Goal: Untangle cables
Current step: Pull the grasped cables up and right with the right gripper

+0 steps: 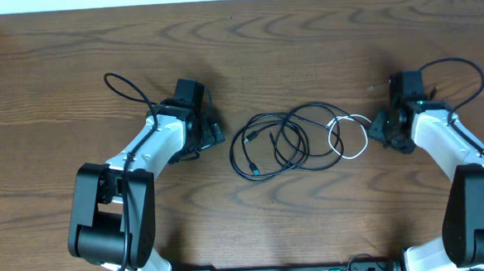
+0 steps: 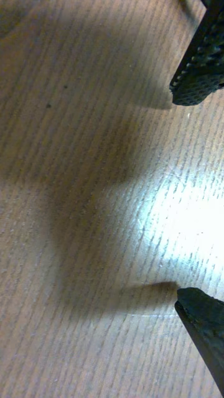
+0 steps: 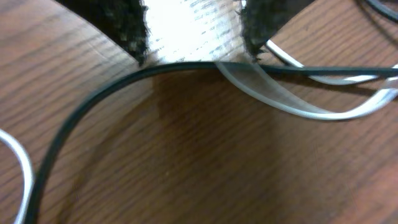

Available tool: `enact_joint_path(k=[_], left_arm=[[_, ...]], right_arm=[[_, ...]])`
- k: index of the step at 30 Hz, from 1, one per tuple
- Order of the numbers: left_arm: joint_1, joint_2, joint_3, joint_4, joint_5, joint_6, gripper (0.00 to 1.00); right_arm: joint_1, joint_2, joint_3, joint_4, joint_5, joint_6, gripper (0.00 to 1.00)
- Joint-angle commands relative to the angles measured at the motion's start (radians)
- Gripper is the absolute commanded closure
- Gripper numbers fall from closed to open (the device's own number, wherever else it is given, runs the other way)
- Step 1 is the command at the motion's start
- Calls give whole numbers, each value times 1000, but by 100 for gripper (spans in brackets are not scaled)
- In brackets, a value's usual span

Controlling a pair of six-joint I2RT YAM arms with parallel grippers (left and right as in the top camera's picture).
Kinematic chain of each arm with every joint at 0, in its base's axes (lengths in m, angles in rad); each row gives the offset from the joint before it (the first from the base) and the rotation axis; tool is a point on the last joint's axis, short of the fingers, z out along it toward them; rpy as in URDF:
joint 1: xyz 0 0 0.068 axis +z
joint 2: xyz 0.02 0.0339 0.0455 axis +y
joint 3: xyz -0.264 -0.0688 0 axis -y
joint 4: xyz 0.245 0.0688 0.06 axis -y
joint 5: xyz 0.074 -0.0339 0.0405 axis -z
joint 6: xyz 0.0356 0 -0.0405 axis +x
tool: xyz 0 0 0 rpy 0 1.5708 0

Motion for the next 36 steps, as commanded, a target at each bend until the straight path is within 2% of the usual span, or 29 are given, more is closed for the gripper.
enact_joint_path(k=[1,4,9,15,24,31,36], left_arm=[[-2,4,17,-3,-6,-2,0],[-2,4,17,-3,-6,-2,0],[-2,4,17,-3,-6,-2,0],[-2,4,17,-3,-6,-2,0],[-2,4,17,-3,-6,-2,0],[-2,4,17,-2,-6,-2,0],[-2,4,17,-3,-6,-2,0]], right_arm=[[5,0,-43,40,12,-23,60],[5,0,-44,45,11,-22,78],[5,-1,-40,62,-23,-23,99],[4,-11,10,56,-88,-50,99],[-48,-74,146,50,-66,-86,99],[-193,-80,311,-9,-48,-169,99],[-323,-80,404,-40,-63,-136,99]])
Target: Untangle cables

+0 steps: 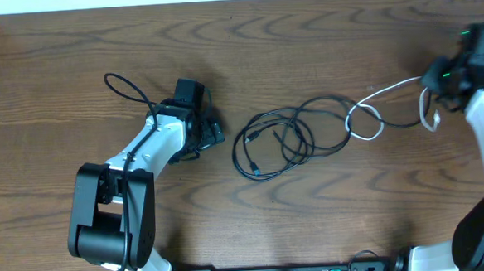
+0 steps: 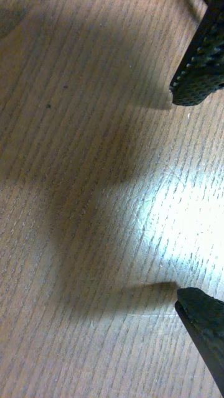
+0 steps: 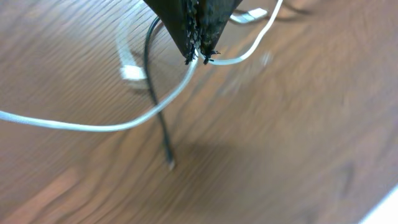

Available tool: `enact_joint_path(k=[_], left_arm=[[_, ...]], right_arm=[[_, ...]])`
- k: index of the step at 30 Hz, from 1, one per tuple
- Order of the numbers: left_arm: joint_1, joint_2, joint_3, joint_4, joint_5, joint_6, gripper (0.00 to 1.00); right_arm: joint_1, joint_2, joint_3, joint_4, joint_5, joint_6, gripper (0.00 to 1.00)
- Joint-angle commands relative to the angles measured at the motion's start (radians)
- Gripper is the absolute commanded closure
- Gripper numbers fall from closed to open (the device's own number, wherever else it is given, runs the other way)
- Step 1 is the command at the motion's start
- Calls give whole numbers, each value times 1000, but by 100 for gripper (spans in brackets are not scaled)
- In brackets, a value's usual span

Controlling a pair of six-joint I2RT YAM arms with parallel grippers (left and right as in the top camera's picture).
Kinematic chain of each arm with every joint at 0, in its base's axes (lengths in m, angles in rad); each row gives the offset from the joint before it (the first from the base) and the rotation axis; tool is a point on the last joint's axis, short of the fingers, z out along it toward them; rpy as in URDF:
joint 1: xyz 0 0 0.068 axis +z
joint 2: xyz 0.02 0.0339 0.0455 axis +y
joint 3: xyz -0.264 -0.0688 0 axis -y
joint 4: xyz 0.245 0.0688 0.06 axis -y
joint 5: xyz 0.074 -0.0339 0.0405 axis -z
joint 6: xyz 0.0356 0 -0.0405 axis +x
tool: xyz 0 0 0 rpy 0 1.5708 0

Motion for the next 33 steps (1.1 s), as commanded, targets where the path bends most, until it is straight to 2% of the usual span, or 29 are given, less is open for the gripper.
enact_joint_path(k=[1,6,11,13,15,17,19,21,24,26,29,30,33], left_arm=[[-2,4,17,-3,-6,-2,0],[-2,4,17,-3,-6,-2,0],[-2,4,17,-3,-6,-2,0],[-2,4,17,-3,-6,-2,0],[-2,4,17,-3,-6,-2,0],[-2,4,17,-3,-6,-2,0],[-2,4,17,-3,-6,-2,0],[-2,4,17,-3,-6,-2,0],[-2,4,17,-3,-6,-2,0],[-2,4,17,-3,-6,-2,0],[-2,4,17,-3,-6,-2,0],[-2,4,17,-3,-6,-2,0],[-2,4,17,-3,-6,-2,0]], right_arm=[[-117,-20,85,9,-44,-1,99],[-254,-20,159,63,-239,-1,99],[-335,-19,174,137,-701,-55,99],[-334,-19,169,126,-764,-84,99],[-319,-19,164,86,-677,-99,99],[-285,-17,160,14,-426,-72,99],[-249,-14,160,-65,-114,54,99],[-212,-14,160,-133,117,166,99],[-169,-14,160,-222,341,314,99],[-163,-14,159,-277,415,409,96],[-170,-14,159,-337,428,473,74],[-173,-13,159,-348,428,485,72],[-196,-8,156,-393,426,563,44]])
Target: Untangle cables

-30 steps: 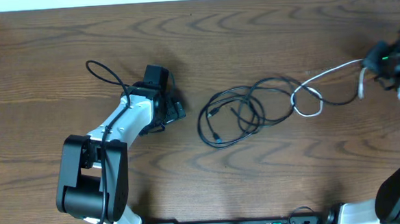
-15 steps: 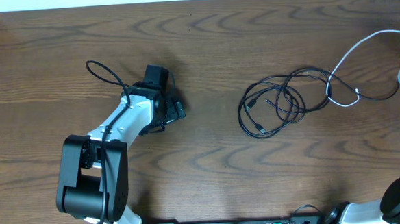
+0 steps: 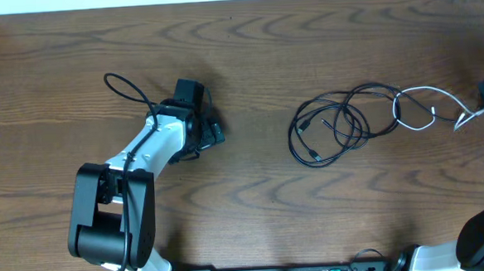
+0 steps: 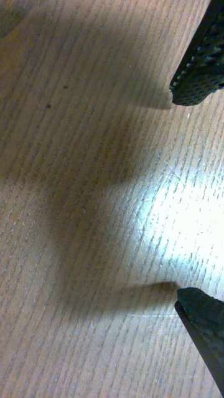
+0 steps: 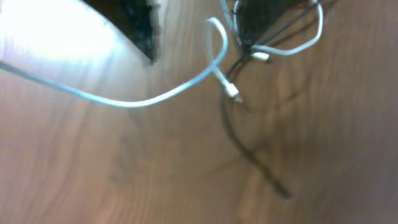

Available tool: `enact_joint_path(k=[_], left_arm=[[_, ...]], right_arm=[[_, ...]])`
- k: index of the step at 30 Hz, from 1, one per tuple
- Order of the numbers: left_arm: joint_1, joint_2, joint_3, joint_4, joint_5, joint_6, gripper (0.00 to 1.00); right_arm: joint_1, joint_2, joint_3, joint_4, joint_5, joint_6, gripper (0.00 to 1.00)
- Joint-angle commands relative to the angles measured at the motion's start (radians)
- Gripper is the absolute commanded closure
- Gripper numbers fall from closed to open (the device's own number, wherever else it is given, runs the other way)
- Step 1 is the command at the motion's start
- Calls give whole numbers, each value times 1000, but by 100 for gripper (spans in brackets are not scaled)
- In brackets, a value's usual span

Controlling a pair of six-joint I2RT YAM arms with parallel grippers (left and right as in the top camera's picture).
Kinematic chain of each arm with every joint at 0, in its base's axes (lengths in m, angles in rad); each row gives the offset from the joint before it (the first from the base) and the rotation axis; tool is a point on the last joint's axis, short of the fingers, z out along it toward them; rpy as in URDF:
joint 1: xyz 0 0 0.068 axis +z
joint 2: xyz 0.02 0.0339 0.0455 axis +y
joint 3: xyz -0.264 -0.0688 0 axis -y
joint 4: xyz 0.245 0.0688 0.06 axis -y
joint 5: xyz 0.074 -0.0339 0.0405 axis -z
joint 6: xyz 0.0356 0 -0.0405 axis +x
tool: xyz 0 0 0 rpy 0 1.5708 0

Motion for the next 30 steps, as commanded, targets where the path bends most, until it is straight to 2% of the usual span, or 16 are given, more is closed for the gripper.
enact_joint_path(k=[1,4,8,14,16,19,20,22,24,27,30], left_arm=[[-2,4,16,-3,-6,-2,0],[-2,4,16,-3,-6,-2,0],[-2,4,16,-3,-6,-2,0],[-2,4,16,-3,-6,-2,0],[-2,4,16,-3,-6,-2,0],[-2,4,16,-3,-6,-2,0],[-2,4,16,-3,-6,-2,0],[-2,4,16,-3,-6,-2,0],[-2,4,16,-3,-6,-2,0],[-2,4,16,-3,-6,-2,0],[-2,4,16,-3,-6,-2,0]], right_arm=[[-27,-6,-2,-27,80,147,40],[-40,-3,-7,-8,-53,124,28],[-22,-3,-7,90,-282,-158,22],[46,-3,-8,276,-500,-578,14],[69,4,-8,319,-499,-608,12],[91,30,-8,382,-428,-602,7],[93,39,-8,383,-385,-570,1],[92,58,-8,328,-270,-418,1],[87,72,-8,190,-193,-184,1],[85,87,-8,6,-220,27,1],[86,89,-8,-78,-387,15,1]])
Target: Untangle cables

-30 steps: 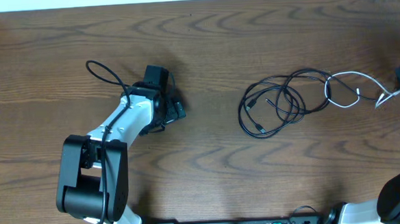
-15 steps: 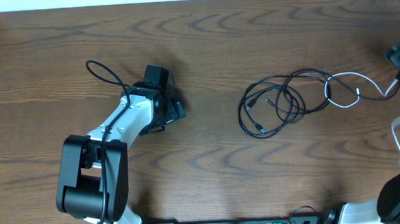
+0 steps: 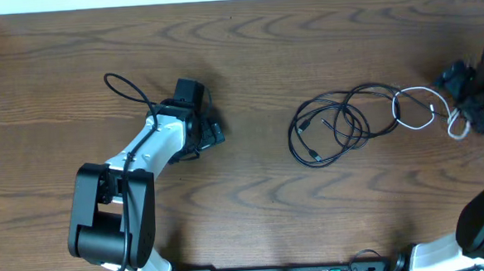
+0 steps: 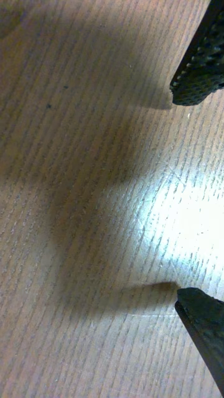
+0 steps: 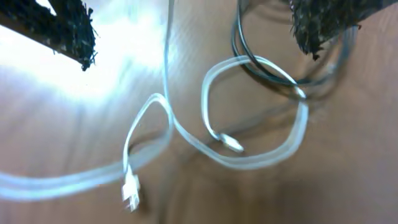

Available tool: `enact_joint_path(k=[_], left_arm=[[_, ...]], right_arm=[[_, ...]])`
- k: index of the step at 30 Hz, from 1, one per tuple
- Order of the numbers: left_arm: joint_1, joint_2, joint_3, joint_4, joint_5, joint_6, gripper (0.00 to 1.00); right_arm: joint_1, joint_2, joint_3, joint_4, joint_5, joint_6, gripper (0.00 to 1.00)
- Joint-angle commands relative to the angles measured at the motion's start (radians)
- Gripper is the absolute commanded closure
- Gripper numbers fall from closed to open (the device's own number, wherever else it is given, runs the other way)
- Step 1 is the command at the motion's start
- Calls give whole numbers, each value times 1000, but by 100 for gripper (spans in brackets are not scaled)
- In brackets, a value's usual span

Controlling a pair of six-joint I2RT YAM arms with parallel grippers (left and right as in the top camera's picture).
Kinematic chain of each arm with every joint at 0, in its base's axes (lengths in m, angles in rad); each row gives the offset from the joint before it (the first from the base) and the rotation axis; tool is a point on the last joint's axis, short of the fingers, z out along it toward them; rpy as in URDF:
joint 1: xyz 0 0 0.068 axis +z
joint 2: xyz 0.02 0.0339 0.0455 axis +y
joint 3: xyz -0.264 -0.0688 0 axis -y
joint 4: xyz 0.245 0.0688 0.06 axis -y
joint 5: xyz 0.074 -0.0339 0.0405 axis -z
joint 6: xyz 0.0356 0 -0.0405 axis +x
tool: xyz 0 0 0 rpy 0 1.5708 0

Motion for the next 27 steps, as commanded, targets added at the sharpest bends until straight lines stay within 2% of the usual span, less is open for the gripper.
enact_joint_path(k=[1,4,12,16,23,25,27], left_arm=[[-2,4,16,-3,-6,-2,0],[-2,4,16,-3,-6,-2,0],[-2,4,16,-3,-6,-2,0],[-2,4,16,-3,-6,-2,0],[-2,4,16,-3,-6,-2,0],[-2,4,16,-3,-6,-2,0],[-2,4,16,-3,-6,-2,0]], right_arm=[[3,-2,3,-47,-168,109,1],[2,-2,3,-100,-361,33,1],[2,-2,3,-304,-758,63,1],[2,-2,3,-325,-861,244,1],[2,-2,3,-282,-870,677,3],[2,-2,3,-245,-853,795,1],[3,-2,3,-211,-862,827,1]])
